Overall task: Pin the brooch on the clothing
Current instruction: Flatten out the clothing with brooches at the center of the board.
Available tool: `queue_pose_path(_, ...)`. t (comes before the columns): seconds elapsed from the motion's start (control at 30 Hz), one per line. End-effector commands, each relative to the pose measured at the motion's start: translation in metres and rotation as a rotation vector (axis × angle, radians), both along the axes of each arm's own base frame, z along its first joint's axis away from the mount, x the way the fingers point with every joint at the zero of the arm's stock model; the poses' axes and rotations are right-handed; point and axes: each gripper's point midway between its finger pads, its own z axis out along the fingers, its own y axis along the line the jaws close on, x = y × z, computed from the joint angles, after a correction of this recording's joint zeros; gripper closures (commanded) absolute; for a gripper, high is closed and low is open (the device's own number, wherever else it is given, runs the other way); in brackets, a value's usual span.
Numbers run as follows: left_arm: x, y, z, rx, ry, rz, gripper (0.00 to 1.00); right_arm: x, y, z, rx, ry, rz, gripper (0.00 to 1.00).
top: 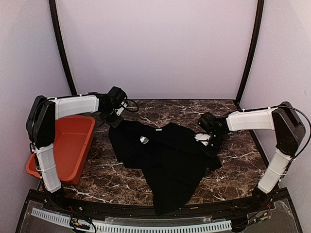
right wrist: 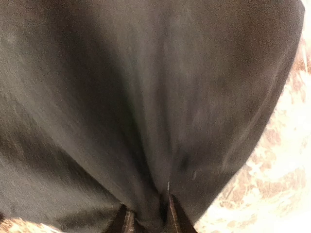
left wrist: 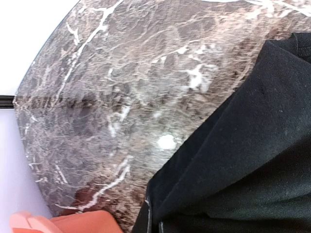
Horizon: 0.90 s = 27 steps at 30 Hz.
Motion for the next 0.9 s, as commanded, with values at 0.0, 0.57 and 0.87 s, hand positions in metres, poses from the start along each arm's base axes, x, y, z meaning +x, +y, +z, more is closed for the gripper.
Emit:
queue_pose_path(0.0,0.006,0.012,0.004,0.073,0.009,0.008,0.88,0.0,-0.01,0.019,-0.016,-0.027,-0.032,0.73)
queue_pose_path(0.57,-0.058,-0.137,0.09,-0.226,-0.077,-0.43,0.01,0.111,-0.004,0.149,0.157,-0.516,-0.183,0.26)
queue_pose_path(0.87,-0.106,-0.182,0.049,-0.193,-0.01,-0.538,0.01,0.167,-0.095,0.13,0.13,-0.517,-0.534,0.43)
